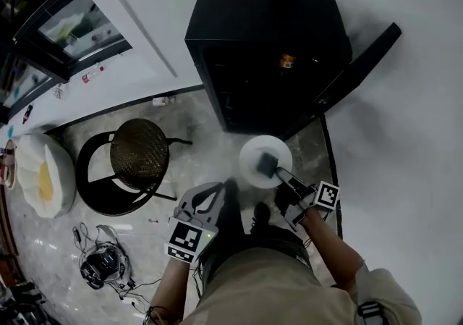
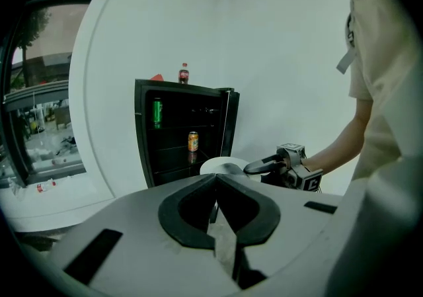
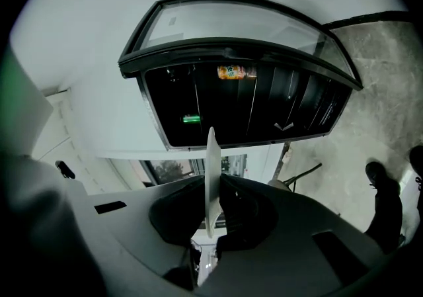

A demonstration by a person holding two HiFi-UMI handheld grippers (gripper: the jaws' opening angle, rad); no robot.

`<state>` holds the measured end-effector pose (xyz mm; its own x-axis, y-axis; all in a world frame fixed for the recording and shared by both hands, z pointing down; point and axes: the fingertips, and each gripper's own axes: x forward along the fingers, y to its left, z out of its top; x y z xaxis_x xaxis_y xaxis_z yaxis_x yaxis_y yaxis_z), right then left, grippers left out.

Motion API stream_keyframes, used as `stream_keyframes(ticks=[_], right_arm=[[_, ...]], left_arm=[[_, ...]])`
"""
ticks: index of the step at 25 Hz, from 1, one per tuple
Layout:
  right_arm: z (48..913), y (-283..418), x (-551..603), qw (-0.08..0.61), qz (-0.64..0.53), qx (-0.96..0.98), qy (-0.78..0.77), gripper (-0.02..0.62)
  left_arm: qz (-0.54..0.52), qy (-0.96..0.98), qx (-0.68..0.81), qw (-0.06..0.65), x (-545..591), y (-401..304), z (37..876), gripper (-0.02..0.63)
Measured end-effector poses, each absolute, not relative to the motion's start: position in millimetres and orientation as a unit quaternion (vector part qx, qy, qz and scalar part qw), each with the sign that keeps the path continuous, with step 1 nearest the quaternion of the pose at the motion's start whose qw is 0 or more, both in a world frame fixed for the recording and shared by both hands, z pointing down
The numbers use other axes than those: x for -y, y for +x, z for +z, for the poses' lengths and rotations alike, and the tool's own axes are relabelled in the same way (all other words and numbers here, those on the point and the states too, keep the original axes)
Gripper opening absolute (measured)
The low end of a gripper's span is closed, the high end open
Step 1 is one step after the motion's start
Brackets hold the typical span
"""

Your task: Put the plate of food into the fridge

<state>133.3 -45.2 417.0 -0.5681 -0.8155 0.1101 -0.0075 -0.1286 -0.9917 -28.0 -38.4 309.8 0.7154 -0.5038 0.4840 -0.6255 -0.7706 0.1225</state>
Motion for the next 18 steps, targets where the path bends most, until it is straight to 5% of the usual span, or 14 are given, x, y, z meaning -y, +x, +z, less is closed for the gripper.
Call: stream_keyframes(ticks=[18], right_arm=[[509, 135, 132, 0.307, -0.653, -0.56, -0.407, 0.04]], left_arm=[[0.248, 0.917, 0.253, 0.182, 99, -10, 413, 0.011]])
